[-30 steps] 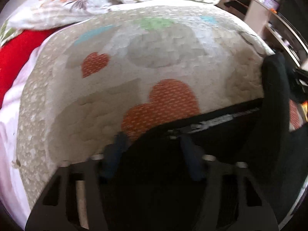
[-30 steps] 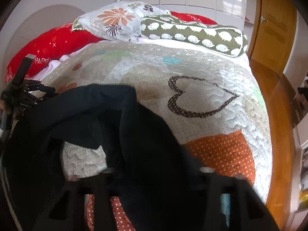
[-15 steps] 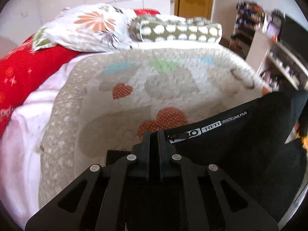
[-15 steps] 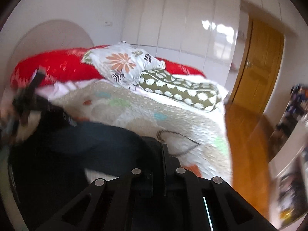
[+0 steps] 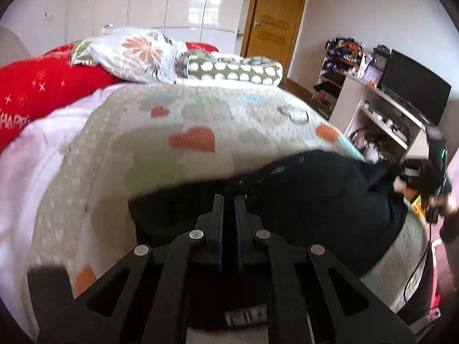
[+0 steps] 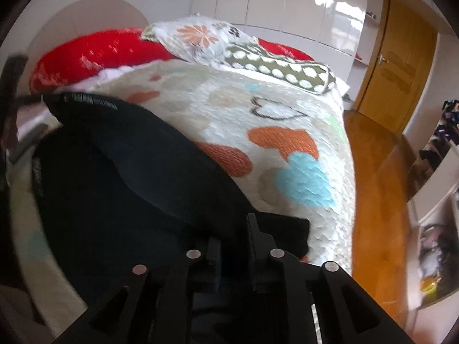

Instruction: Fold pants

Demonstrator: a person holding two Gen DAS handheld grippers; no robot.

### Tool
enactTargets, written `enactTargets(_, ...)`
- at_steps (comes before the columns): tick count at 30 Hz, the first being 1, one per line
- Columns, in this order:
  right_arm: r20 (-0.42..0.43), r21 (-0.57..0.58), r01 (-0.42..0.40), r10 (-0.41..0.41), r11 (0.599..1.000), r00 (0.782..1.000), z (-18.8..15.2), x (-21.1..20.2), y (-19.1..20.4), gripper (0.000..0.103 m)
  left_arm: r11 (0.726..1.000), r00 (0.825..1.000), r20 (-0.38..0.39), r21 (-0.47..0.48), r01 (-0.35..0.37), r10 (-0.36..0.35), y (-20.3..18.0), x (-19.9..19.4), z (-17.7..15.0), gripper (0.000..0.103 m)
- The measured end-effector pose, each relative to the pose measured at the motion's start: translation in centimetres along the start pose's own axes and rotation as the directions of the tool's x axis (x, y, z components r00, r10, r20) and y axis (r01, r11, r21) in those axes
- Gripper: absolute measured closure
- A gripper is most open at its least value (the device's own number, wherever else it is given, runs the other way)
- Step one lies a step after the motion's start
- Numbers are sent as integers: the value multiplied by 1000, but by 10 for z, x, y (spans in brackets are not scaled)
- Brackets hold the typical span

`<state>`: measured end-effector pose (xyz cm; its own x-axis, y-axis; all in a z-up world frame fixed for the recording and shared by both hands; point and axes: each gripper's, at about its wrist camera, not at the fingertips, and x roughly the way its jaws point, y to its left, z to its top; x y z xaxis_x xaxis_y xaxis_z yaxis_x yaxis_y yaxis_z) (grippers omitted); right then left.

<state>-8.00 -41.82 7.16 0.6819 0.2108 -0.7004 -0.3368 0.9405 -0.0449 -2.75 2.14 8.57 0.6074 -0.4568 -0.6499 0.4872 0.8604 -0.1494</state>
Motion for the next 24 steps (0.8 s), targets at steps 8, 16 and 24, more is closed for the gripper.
enactTargets(8,112,-144,-203,220,968,969,50,4,79,44,999,998,-69,-51,-12,8,-1,6,-40,98)
enactTargets(16,-50,-313,-210,205,926,978,65,81,125,59,997,998,-64,-70,-17,13,7,2,-46,98)
enactTargets(24,-95,-211,-349,336,913,937,11,37,151,94,991,997,-73,-128,-24,15,19,-16,-66,98)
